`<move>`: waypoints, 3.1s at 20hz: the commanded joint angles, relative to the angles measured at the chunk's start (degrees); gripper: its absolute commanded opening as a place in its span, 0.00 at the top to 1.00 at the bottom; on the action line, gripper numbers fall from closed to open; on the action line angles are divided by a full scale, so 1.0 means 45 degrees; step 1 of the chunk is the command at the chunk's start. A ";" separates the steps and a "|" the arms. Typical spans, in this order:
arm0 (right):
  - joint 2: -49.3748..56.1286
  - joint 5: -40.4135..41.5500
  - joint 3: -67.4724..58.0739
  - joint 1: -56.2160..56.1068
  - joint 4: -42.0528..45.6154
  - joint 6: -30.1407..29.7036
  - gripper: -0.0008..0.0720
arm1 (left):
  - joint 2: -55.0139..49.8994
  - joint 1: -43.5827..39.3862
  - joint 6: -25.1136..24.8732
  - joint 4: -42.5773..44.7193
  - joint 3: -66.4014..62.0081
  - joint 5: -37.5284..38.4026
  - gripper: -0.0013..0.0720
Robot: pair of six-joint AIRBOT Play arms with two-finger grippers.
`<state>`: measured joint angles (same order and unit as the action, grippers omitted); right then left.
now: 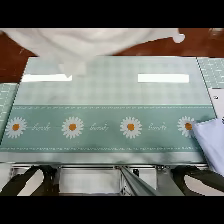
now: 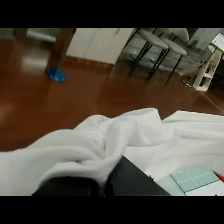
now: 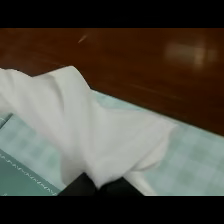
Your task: Fold the shirts.
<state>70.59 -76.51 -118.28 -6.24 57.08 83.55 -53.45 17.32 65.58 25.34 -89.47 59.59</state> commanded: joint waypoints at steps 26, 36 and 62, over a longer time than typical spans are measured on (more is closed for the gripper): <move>0.0102 0.4847 1.3741 0.1744 0.1598 0.1107 0.96 | -0.1977 -0.4148 0.1676 0.3784 0.8777 -0.5814 0.94; 0.3944 0.1127 0.9287 0.4444 0.0413 -0.0257 0.12 | -0.4974 -0.3113 0.1496 0.4624 0.5158 -0.1904 0.02; 0.1316 0.3682 1.6878 0.4911 -0.1651 -0.1787 0.12 | -0.4614 -0.0233 0.0189 0.3016 1.2259 -0.1015 0.94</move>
<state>76.53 -61.34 -42.41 16.36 49.67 74.50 -74.06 17.12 66.98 39.64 -34.13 55.53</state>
